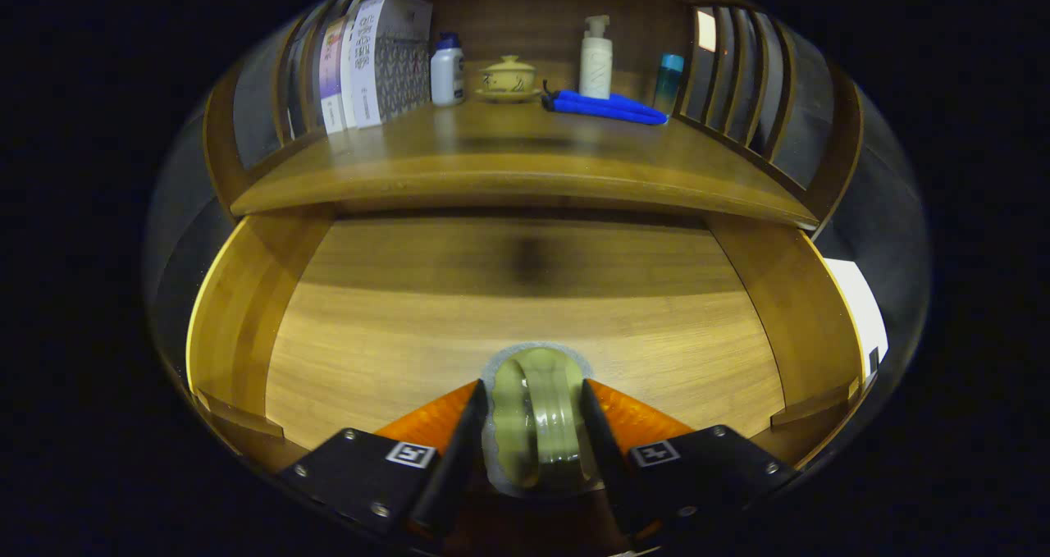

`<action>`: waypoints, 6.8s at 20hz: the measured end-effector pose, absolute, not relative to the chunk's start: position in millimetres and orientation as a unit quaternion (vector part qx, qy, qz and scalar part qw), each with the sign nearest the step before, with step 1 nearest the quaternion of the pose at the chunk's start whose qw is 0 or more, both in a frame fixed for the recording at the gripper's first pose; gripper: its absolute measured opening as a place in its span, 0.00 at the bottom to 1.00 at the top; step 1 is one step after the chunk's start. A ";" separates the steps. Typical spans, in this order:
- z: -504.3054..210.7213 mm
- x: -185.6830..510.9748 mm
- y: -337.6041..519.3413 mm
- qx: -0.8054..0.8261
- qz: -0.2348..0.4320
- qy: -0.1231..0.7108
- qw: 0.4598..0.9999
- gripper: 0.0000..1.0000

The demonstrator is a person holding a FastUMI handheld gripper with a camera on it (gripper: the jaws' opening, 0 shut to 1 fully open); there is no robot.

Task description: Pull open the drawer, take out the items inside it, and place them on the countertop above the cabinet.

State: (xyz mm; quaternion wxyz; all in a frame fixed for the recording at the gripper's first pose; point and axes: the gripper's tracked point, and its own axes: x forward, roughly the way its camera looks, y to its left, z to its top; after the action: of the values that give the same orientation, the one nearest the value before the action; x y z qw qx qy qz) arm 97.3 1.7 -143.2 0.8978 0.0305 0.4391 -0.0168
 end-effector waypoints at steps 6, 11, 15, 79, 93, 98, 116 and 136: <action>-115.8 101.4 -1.8 0.051 -0.027 0.392 0.918 0.21; -65.6 106.5 -17.3 0.058 -0.036 0.326 0.943 0.20; -28.1 116.9 -28.5 0.054 -0.040 0.284 0.956 0.19; -27.2 -72.5 3.1 0.030 0.011 0.085 0.996 0.97; -70.5 -51.9 10.7 0.044 0.011 0.149 0.988 0.97; -78.9 -26.3 18.4 0.070 0.010 0.155 0.985 0.97; -76.1 46.5 9.4 0.098 0.004 0.119 0.988 0.95; -95.6 167.8 8.3 0.046 0.030 0.130 0.990 0.94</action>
State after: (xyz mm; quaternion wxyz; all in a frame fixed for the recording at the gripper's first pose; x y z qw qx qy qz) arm 167.8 8.3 -95.6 0.9899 0.0458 0.1304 0.0300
